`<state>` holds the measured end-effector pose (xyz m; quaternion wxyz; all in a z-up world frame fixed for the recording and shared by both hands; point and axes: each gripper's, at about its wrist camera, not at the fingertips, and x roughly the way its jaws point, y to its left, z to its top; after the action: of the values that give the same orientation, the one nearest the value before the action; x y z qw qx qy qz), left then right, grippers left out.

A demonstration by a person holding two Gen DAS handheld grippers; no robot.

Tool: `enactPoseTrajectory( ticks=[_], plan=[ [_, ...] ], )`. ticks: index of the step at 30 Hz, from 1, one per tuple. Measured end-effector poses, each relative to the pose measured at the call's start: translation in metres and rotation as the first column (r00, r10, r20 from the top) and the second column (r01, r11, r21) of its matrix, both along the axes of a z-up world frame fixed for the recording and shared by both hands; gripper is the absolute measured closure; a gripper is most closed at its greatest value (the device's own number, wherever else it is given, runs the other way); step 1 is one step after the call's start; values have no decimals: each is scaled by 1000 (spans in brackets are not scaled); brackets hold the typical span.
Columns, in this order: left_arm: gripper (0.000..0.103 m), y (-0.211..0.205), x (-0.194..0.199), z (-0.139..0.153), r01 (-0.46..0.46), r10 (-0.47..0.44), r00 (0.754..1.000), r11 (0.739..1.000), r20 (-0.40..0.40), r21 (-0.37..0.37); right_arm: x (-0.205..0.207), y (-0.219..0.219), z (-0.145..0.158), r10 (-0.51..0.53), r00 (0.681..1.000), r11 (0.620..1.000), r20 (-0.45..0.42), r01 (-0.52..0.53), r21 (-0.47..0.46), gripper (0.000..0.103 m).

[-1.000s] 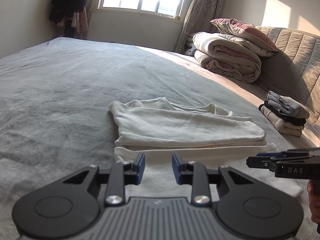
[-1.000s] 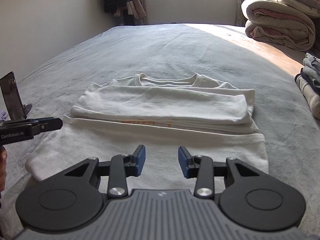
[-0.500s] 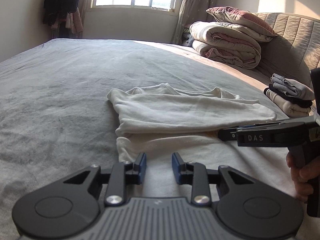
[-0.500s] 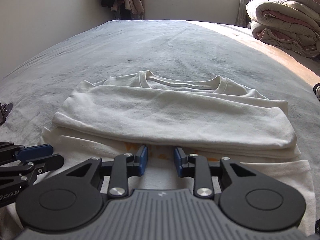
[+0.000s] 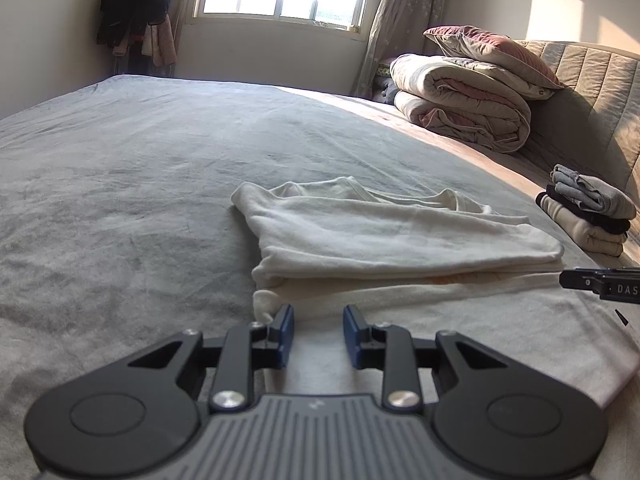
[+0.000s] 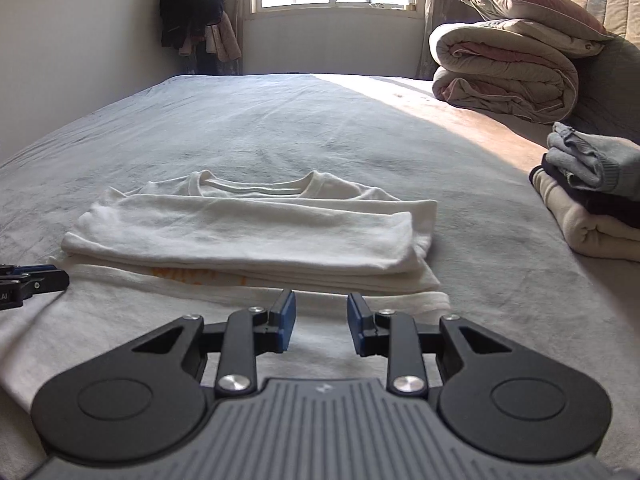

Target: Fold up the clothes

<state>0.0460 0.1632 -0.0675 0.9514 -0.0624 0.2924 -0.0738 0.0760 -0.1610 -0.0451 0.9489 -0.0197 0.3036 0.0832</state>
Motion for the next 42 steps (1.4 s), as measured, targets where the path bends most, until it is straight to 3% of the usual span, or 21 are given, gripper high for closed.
enactPoseTrajectory(
  ticks=[2,6,10,12,18,22,29,34,38,42],
  plan=[
    [74,0,0,-1,0,0,1000,1000,-3,5,7,-18,-9,-37,999,999,-34,37,1,73],
    [74,1,1,-3,2,-2,1000,1000,-10,7,11,-40,-18,-37,998,993,-52,42,107,80],
    [74,4,-1,3,-4,4,1000,1000,-7,-5,11,-38,-11,-16,998,995,-64,22,100,78],
    [74,10,-4,8,-19,19,1000,999,1,-28,7,-40,-5,-4,998,994,-64,11,106,70],
    [69,37,-6,17,-74,64,996,980,-61,-185,6,-47,3,34,995,990,-89,-21,137,63],
    [59,49,-7,25,-97,75,992,963,-97,-250,16,-50,9,55,993,987,-104,-38,156,60],
    [58,60,24,34,-117,75,984,956,-163,-268,36,-63,22,74,990,985,-121,-53,162,56],
    [56,52,50,43,-107,68,976,977,-207,-186,51,-77,29,60,986,983,-154,-32,178,55],
    [56,52,41,41,-104,49,949,981,-310,-162,45,-86,31,87,970,978,-228,-39,207,55],
    [56,56,14,40,-44,-19,936,985,-351,-169,25,-95,30,151,940,962,-307,-69,263,55]
  ],
)
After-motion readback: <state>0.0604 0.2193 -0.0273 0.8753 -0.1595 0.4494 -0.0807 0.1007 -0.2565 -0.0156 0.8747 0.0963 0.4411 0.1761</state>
